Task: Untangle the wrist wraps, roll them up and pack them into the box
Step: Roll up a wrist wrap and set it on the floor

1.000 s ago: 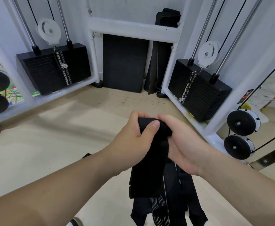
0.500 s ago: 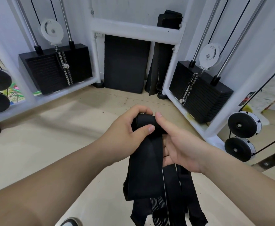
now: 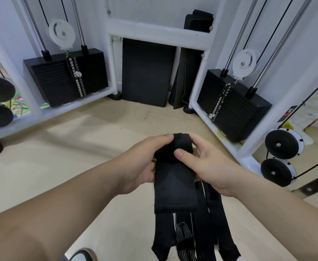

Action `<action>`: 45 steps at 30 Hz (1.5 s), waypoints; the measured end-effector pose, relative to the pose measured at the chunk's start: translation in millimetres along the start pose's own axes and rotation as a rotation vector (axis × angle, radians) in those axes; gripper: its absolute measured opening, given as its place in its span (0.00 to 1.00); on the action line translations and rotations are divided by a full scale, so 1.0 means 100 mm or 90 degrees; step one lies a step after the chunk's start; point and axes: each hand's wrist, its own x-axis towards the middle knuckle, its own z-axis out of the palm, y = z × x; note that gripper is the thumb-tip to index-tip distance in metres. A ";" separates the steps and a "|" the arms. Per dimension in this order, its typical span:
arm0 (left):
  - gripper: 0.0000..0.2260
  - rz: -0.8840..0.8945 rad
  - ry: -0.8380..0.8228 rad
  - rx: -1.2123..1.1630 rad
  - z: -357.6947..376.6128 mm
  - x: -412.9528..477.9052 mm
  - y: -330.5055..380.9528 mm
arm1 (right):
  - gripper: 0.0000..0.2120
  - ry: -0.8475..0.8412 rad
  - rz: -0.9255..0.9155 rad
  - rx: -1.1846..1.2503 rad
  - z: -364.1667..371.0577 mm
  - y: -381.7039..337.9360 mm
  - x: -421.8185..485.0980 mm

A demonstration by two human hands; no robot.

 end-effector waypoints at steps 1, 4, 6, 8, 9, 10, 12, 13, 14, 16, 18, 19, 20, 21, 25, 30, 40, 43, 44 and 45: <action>0.20 -0.005 -0.001 0.011 -0.01 0.00 0.00 | 0.14 -0.001 -0.013 -0.019 0.01 0.00 -0.01; 0.24 0.018 0.035 0.042 -0.02 0.02 0.00 | 0.17 -0.017 -0.028 -0.037 0.03 -0.01 -0.02; 0.24 0.050 0.052 0.038 -0.02 0.03 0.01 | 0.21 -0.027 -0.014 -0.005 0.02 -0.04 -0.03; 0.21 0.077 0.075 0.024 -0.01 0.02 0.02 | 0.26 -0.043 0.023 0.080 0.02 -0.08 -0.03; 0.19 0.092 0.088 0.019 0.00 0.02 0.03 | 0.26 -0.055 0.045 0.120 0.02 -0.11 -0.03; 0.17 0.110 0.098 0.017 0.01 0.02 0.03 | 0.25 -0.071 0.070 0.147 0.02 -0.14 -0.02; 0.14 0.154 0.094 0.024 0.02 0.03 0.03 | 0.26 -0.083 0.135 0.176 0.01 -0.16 -0.01; 0.13 0.174 0.081 0.037 0.02 0.03 0.02 | 0.28 -0.080 0.160 0.181 0.00 -0.16 0.00; 0.13 0.191 0.065 0.059 0.01 0.03 0.01 | 0.29 -0.077 0.170 0.177 -0.01 -0.14 0.01; 0.13 0.215 0.040 0.120 0.00 0.03 -0.01 | 0.28 -0.070 0.165 0.160 -0.03 -0.12 0.02; 0.14 0.228 0.044 0.159 0.00 0.02 -0.03 | 0.25 -0.062 0.159 0.154 -0.05 -0.09 0.02; 0.16 0.230 0.055 0.165 0.00 0.02 -0.03 | 0.24 -0.060 0.159 0.159 -0.05 -0.08 0.02; 0.17 0.226 0.066 0.163 0.00 0.03 -0.04 | 0.24 -0.057 0.158 0.164 -0.06 -0.07 0.03; 0.19 0.214 0.078 0.158 -0.01 0.04 -0.05 | 0.22 -0.050 0.152 0.167 -0.06 -0.07 0.03; 0.23 0.089 0.055 0.115 -0.03 0.06 -0.05 | 0.16 0.017 0.103 0.184 -0.04 -0.07 0.03; 0.23 0.037 0.020 0.014 -0.07 0.10 -0.04 | 0.12 0.036 0.051 0.165 -0.04 -0.04 0.03; 0.19 0.088 0.071 0.176 -0.03 0.11 -0.04 | 0.21 0.038 0.039 0.196 -0.04 -0.05 0.08; 0.14 0.121 0.101 0.217 -0.01 0.10 -0.03 | 0.11 0.019 0.074 0.218 -0.06 -0.07 0.09; 0.13 0.132 0.100 0.224 -0.01 0.09 -0.03 | 0.15 0.010 0.100 0.193 -0.08 -0.06 0.09; 0.11 0.143 0.091 0.222 -0.02 0.08 -0.02 | 0.19 -0.011 0.131 0.170 -0.08 -0.06 0.09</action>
